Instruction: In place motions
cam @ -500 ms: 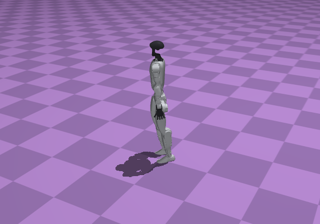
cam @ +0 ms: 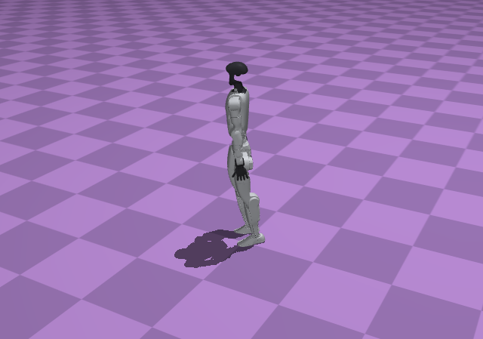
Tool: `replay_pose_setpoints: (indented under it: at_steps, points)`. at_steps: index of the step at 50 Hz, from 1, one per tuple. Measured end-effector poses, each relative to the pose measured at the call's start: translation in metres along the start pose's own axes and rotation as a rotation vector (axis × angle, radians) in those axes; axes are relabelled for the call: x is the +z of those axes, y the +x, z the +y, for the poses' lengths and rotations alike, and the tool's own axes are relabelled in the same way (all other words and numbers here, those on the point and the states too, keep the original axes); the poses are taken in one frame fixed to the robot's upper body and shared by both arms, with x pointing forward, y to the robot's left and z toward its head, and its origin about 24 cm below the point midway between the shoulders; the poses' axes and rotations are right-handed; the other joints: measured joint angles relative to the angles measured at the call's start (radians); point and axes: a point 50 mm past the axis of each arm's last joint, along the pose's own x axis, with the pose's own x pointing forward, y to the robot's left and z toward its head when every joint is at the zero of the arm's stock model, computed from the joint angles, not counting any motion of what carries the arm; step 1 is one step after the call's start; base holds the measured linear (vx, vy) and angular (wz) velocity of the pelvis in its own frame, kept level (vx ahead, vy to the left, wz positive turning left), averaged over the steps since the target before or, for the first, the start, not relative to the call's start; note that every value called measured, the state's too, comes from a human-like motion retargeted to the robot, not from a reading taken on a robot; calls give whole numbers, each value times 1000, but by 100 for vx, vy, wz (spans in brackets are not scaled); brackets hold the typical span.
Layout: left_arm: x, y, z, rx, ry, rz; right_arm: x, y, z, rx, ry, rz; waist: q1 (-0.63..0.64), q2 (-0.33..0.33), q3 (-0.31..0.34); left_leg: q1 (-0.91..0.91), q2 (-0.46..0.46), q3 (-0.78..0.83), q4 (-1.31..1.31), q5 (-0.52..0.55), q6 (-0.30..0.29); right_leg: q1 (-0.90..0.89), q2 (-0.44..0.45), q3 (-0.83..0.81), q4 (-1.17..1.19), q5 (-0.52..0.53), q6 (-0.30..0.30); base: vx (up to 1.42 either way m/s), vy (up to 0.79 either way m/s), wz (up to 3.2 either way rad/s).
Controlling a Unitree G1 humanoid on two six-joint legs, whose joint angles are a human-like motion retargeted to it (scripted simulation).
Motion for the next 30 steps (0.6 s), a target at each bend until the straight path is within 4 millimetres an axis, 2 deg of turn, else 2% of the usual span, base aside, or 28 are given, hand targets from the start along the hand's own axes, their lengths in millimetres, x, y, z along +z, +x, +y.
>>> replay_pose_setpoints:
  at_steps: [10, 30]
  points:
    - [2, 0, -1, -5, 7, -5, 5, 0, -1, 0, -11, -17, 0, -1, -2, -1, -3, -1, 0, -1, 1, -2, -2, 0, 1, 0, 1, 0, 0, 0]
    - [-7, 1, -3, -11, 3, 24, -5, 0, -1, -4, 7, 17, 0, -5, 3, -1, -4, -1, 4, -7, 2, -1, -3, 0, 0, -1, 2, 0, 0, 0]
